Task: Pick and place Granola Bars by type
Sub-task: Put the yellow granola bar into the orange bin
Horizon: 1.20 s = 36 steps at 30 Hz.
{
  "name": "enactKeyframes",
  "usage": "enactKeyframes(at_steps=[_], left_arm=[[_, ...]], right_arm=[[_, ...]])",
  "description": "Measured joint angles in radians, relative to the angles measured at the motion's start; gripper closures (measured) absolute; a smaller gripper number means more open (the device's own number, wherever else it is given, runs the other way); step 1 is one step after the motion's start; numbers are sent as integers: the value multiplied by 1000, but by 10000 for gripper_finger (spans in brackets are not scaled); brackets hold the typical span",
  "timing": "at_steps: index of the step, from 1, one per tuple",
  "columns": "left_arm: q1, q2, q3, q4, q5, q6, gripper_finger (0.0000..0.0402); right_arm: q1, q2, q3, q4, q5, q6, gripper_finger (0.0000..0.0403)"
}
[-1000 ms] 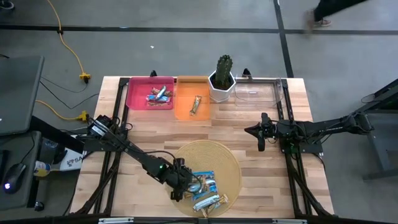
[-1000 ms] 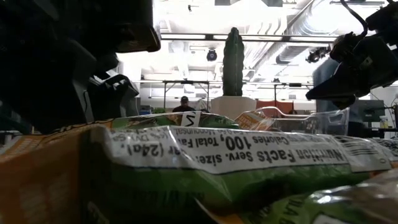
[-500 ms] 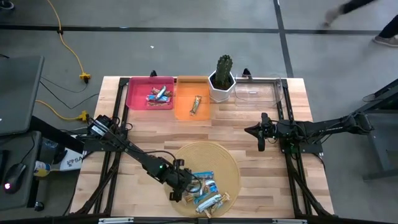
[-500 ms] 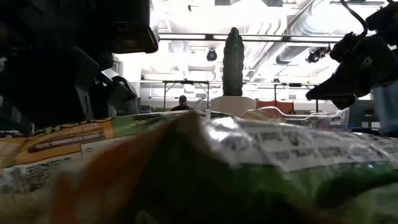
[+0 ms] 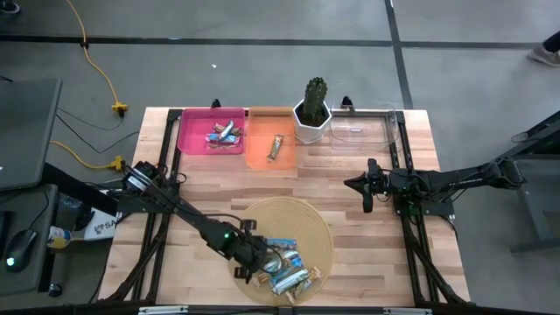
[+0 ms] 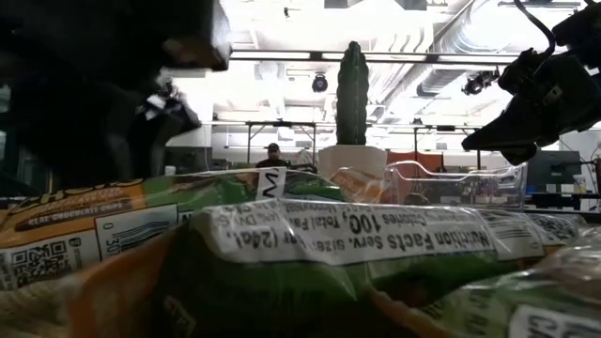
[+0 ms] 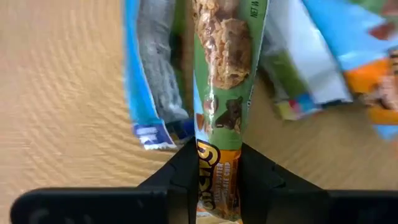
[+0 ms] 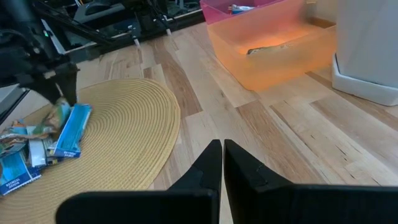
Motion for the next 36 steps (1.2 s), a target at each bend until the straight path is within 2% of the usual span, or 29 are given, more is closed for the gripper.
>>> enactKeyframes(at_steps=[9, 19, 26, 31, 36], left_arm=[[2, -11, 112, -92, -144, 88, 330], [0, -11, 295, -237, -346, 73, 330], [0, -11, 469, -306, -504, -23, 330], [0, -11, 629, -436, -614, -104, 330], [0, -11, 798, -596, -789, -194, 330]], right_arm=[[0, 0, 0, 0, 0, 1, 402], [0, 0, 0, 0, 0, 2, 402], [0, 0, 0, 0, 0, 0, 402], [0, 0, 0, 0, 0, 0, 402], [0, 0, 0, 0, 0, 0, 402]])
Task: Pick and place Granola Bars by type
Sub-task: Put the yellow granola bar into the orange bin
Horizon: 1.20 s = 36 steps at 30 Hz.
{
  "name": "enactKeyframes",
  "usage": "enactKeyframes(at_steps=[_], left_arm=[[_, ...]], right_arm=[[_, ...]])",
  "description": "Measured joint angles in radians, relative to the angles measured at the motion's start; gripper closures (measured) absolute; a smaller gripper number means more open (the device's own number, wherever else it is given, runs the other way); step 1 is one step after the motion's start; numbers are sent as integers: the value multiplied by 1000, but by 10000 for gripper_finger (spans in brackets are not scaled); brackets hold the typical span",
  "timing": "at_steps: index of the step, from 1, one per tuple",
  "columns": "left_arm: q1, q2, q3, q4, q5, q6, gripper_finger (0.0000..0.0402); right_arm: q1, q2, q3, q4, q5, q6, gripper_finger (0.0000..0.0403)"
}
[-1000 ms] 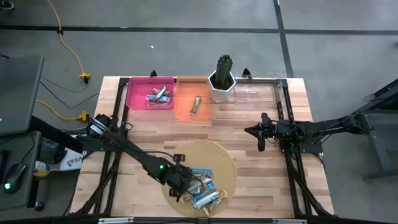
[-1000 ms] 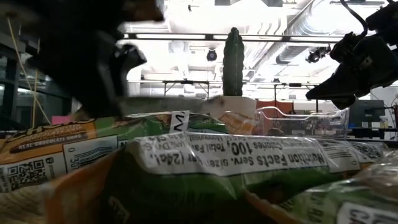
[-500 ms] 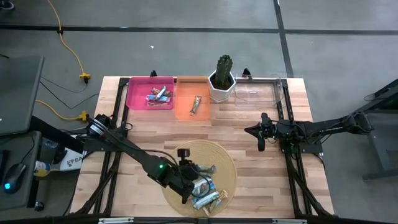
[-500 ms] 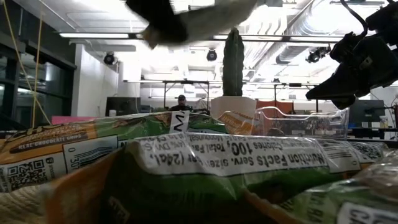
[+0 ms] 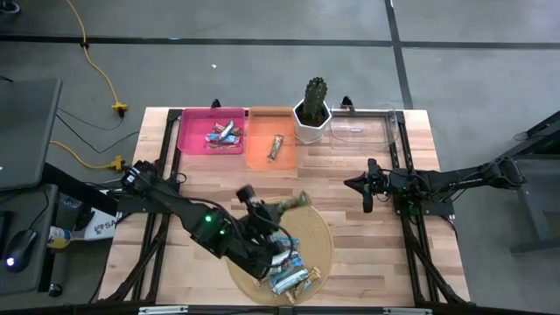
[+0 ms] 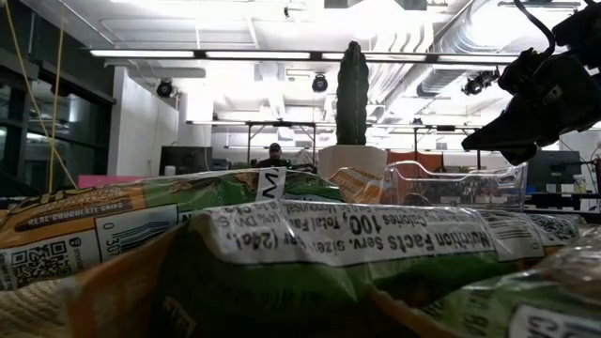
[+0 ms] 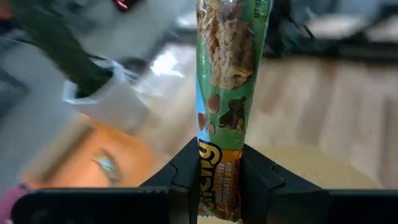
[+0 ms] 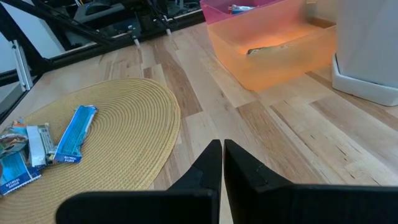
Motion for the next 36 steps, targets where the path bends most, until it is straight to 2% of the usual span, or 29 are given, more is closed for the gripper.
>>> enactKeyframes(at_steps=[5, 7, 12, 18, 24, 29, 36], left_arm=[[9, 0, 157, -110, -161, -19, 330], [25, -2, 208, -135, -189, -17, 330], [114, -2, 309, -191, -202, -18, 330], [272, -1, 358, -222, -174, -23, 330], [468, -1, 362, -290, -54, -140, 330], [644, -1, 342, -379, 123, -256, 330], [839, -1, 249, -372, 364, -219, 330]], right_arm=[[0, 0, 0, 0, 0, 0, 402], [0, 0, 0, 0, 0, 2, 402], [0, 0, 0, 0, 0, 2, 402], [0, 0, 0, 0, 0, 2, 402], [0, 0, 0, 0, 0, 1, 402], [0, 0, 0, 0, 0, 1, 402], [0, 0, 0, 0, 0, 0, 402]])
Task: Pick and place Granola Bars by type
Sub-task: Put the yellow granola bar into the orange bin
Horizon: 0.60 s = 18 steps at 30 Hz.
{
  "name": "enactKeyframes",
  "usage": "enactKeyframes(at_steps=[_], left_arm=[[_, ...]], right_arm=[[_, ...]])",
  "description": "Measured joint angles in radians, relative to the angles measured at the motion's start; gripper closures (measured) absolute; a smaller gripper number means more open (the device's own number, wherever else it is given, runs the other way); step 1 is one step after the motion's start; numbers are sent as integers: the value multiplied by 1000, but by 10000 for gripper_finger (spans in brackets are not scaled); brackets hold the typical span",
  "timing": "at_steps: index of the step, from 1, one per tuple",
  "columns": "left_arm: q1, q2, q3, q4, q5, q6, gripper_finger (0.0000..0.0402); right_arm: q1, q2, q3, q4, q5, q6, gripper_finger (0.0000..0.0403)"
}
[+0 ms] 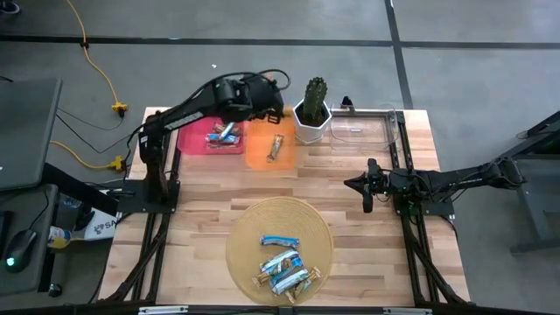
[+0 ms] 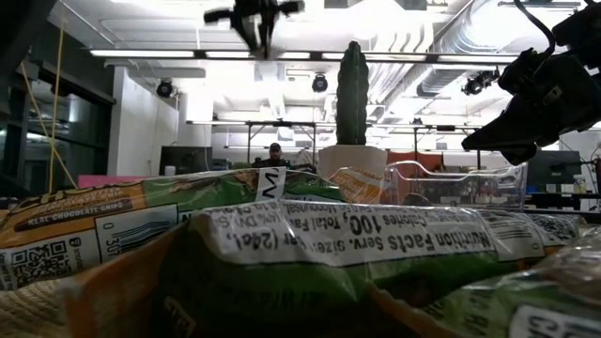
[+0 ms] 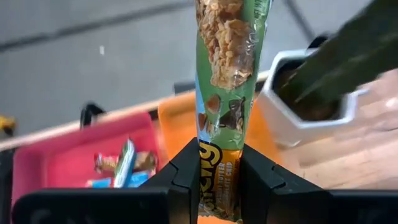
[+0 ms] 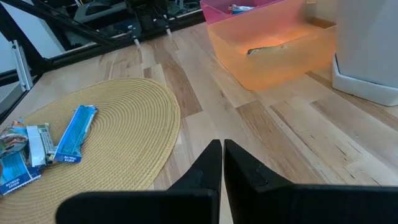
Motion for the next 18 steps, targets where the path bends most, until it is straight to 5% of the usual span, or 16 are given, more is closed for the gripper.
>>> enactKeyframes(at_steps=[8, 18], left_arm=[[111, 1, -266, 204, 268, 68, 330], [166, 2, -600, 564, 472, -68, 330]], right_arm=[[0, 0, 0, 0, 0, 2, 402], [0, 0, 0, 0, 0, 1, 402]])
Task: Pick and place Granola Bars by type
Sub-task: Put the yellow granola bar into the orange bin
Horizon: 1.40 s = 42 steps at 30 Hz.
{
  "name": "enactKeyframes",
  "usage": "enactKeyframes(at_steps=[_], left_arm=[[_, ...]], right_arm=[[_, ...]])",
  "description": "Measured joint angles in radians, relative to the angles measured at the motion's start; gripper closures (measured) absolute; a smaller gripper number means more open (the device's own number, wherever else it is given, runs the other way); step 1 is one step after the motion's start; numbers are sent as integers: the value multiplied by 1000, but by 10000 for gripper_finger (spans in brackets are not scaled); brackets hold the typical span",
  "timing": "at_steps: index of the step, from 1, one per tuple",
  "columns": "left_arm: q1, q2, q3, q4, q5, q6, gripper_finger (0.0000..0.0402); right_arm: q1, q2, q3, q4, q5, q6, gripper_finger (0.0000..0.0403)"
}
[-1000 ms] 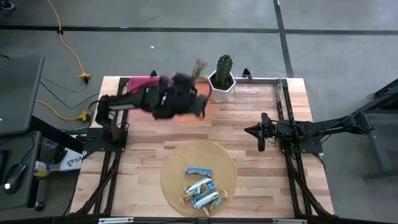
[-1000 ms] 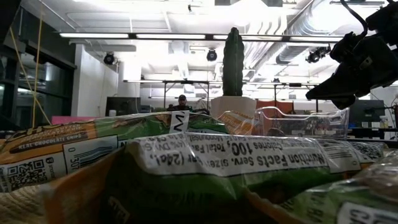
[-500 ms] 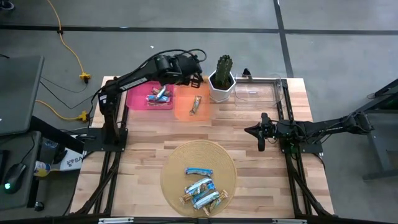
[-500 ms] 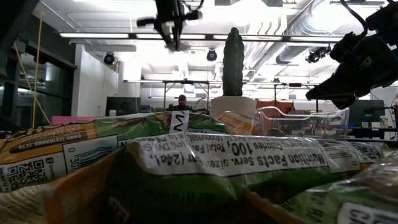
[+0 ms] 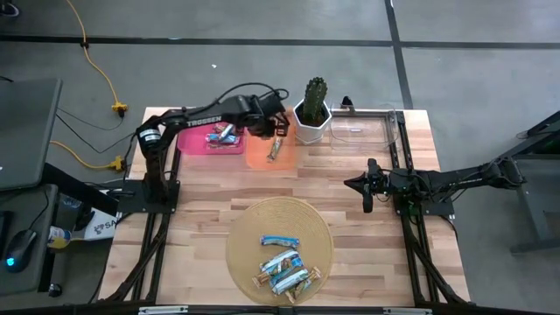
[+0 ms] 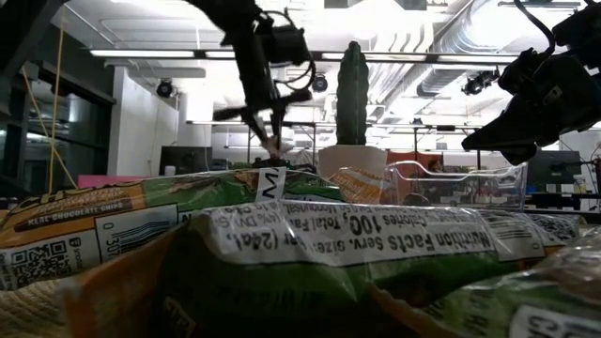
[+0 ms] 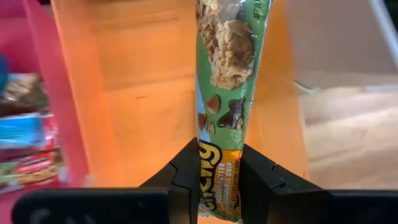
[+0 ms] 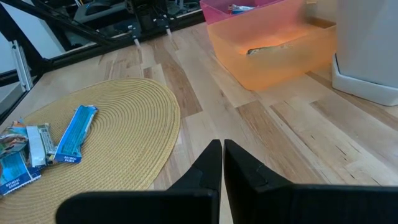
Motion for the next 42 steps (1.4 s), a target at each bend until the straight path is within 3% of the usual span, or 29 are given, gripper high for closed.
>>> enactKeyframes(at_steps=[10, 29, 38, 42], left_arm=[[5, 0, -148, 101, 12, -71, 330], [10, 96, -187, 193, 20, -121, 330], [10, 121, -187, 202, 56, -37, 328], [18, 118, -187, 199, 86, 22, 301]], right_arm=[[0, 0, 0, 0, 0, 0, 402], [0, 0, 0, 0, 0, -1, 402], [0, 0, 0, 0, 0, -1, 402], [0, 0, 0, 0, 0, -1, 402]])
